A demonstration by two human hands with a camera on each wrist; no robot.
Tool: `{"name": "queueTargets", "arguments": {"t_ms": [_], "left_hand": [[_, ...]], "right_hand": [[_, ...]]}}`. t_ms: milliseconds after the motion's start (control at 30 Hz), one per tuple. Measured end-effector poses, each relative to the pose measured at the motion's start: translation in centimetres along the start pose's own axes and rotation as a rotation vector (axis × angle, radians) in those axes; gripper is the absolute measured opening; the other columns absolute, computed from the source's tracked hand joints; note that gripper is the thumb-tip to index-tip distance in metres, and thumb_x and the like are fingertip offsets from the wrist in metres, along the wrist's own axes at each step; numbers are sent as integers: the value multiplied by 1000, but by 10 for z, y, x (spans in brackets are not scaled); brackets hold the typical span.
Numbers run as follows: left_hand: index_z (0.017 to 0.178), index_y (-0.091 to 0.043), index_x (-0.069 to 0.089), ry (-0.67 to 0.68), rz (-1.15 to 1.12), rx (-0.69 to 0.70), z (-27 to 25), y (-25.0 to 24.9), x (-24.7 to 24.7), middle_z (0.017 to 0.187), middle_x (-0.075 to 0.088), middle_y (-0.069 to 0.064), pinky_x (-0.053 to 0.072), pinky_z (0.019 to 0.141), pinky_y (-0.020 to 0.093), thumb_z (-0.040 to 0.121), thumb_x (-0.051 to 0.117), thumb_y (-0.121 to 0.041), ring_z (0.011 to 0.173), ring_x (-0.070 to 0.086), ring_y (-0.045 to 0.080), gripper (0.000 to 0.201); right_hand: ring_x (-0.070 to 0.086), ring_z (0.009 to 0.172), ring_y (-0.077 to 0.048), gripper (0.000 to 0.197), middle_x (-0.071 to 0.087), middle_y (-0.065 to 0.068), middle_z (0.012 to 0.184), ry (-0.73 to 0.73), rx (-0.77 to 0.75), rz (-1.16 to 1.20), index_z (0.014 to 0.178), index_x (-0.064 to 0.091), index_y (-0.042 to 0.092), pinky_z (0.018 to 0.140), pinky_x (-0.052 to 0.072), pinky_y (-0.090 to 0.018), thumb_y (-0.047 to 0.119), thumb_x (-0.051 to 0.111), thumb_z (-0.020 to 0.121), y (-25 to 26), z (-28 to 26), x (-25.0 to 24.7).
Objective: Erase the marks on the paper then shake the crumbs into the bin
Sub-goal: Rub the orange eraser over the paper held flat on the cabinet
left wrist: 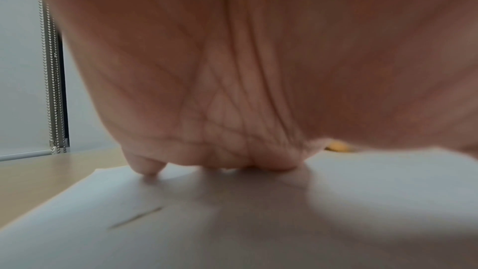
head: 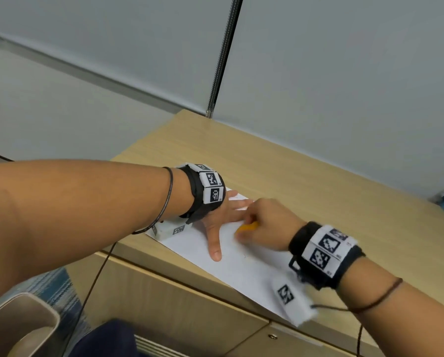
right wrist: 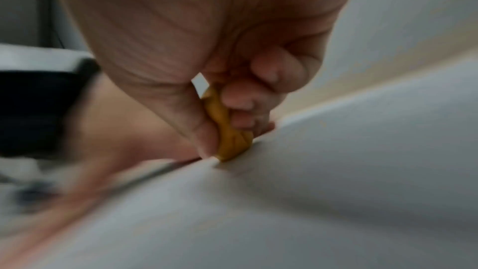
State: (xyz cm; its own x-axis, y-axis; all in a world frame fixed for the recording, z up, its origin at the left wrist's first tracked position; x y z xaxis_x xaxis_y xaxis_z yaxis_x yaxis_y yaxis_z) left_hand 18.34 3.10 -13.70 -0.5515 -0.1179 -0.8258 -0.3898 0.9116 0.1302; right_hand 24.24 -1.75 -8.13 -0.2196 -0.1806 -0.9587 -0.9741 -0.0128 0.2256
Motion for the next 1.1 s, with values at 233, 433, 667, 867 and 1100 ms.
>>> {"name": "queueTargets", "arguments": {"t_ms": [233,433,667,867,1100], "left_hand": [[154,-44,-20,13,-19,-2,-3,-1,-1,157,-40,-11,-3,116,66,65,70,-80,150,-26,28,132],[152,-43,-24,41,-43,-42,-7,2,-3,158,-37,-10,0,118,66,48,68,-86,151,-19,31,145],[153,-40,-23,10,26,9,-3,-2,1,158,-37,-13,-4,114,68,63,68,-83,150,-25,31,135],[150,-44,-27,-1,7,13,-2,-3,2,158,-37,-12,-5,114,68,62,69,-82,150,-25,31,135],[154,-48,-14,34,-20,32,-2,-5,0,158,-37,-13,-4,115,67,65,72,-78,148,-30,32,127]], "right_hand": [[63,66,-18,13,67,-4,70,36,-73,8,70,64,17,59,51,-34,26,69,77,14,-6,13],[57,61,-16,14,57,3,65,29,-97,-47,75,53,16,54,41,-27,23,66,77,26,-4,10],[61,63,-15,17,61,3,65,-63,44,-65,63,60,20,50,43,-23,28,66,77,-9,9,-10],[63,70,-26,22,66,-7,71,-55,105,-8,69,64,9,55,45,-29,29,69,77,-20,10,-14],[62,68,-19,21,66,-4,74,34,-56,23,78,67,10,60,51,-36,30,74,79,16,-7,6]]}}
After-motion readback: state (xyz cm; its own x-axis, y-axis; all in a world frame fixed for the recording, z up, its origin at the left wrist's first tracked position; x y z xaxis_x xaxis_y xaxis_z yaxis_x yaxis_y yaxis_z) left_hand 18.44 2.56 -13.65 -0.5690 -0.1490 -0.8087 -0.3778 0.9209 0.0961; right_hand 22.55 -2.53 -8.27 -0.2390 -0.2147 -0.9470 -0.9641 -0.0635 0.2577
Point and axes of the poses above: each hand's wrist, its own z-axis towards the middle knuckle, its own x-axis out of the palm, y = z × x, the point moved 9 cm from there along z, towards the middle knuckle
